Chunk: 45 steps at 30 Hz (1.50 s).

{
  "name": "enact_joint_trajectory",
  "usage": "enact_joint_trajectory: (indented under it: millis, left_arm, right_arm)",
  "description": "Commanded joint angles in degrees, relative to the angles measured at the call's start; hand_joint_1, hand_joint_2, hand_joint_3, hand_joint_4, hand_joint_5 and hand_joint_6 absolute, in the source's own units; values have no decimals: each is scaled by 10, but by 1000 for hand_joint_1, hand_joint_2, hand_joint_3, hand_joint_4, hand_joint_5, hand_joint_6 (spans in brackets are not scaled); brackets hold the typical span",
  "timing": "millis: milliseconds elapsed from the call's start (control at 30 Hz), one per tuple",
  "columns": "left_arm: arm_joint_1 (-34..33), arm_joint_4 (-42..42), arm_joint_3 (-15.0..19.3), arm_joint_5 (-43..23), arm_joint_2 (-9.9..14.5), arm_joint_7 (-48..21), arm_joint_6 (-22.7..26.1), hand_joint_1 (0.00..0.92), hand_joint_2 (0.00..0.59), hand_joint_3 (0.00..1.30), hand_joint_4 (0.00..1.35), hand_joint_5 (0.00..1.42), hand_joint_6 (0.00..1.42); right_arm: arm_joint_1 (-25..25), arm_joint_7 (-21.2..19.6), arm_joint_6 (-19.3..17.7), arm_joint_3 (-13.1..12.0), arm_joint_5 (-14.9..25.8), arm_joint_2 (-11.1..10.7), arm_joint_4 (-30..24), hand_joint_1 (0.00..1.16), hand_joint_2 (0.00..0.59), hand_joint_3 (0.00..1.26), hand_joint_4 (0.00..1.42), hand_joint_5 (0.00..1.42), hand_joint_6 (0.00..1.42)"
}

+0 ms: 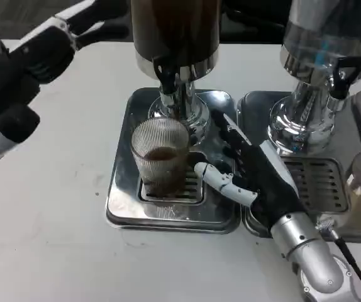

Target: Grasp the cup under the faucet to collect the drink, then remove the cup.

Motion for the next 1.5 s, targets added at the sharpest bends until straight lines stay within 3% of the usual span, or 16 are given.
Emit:
enact_joint_trajectory:
  millis: [33,333,667,867,967,1200,1500]
  left_arm:
    - [40,16,19,42,-3,51,-41,0,37,101,43,111,82]
    - [92,55,34,93,-19,147,-88,0,48,86,16,80,61]
    - [91,141,15,123,-11,187,-106,0,59,86,16,79,57]
    - [69,224,3,162,5,207,-126,0,66,85,16,80,56]
    - [54,267,-5,187,20,218,-144,0,5,65,0,64,51]
    - [20,350,-17,181,30,229,-149,0,63,47,0,44,38]
    - [3,381,-27,159,29,219,-145,0,98,61,3,54,38]
  right_arm:
    - [2,-2,-15,-2,2,-2,3,602,254,19,5,16,62]
    - [-7,3,-15,4,-1,-5,11,626,221,0,0,4,49]
    - [-14,-11,-14,10,-17,1,25,667,195,0,0,0,33]
    - [-21,-24,-12,16,-23,10,37,674,192,0,0,0,24]
    - [-25,-29,-14,18,-23,14,42,675,192,0,0,0,21]
    - [-34,-31,-10,24,-29,18,54,678,191,0,0,0,0]
    - [-52,-19,-22,30,-24,24,79,664,193,0,0,0,0]
